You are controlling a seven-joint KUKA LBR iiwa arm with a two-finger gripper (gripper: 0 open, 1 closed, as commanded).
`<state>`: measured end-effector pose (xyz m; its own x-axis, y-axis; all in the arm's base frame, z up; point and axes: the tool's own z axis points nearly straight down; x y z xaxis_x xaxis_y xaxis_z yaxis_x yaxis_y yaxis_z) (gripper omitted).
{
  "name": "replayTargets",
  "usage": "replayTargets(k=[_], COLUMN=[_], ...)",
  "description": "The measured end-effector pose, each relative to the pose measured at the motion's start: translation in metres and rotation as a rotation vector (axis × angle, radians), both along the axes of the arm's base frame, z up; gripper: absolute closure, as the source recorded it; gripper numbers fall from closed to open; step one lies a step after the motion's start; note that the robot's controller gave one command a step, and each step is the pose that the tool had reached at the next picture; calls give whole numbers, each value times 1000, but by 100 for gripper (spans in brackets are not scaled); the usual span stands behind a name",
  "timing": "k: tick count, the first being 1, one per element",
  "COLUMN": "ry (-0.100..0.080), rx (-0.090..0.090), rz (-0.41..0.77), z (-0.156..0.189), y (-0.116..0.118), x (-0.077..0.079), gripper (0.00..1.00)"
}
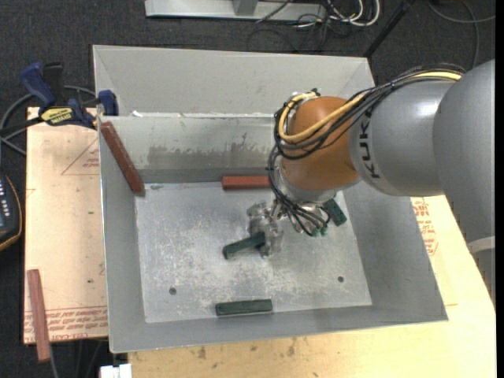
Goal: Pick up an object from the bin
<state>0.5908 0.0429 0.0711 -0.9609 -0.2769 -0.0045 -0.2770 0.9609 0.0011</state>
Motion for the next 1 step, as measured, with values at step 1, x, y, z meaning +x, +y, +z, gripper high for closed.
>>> replayTargets(k=[1], ry=[-6], rx=[-4], rz=[685], z=[126], y=[18], x=[0], gripper=[100])
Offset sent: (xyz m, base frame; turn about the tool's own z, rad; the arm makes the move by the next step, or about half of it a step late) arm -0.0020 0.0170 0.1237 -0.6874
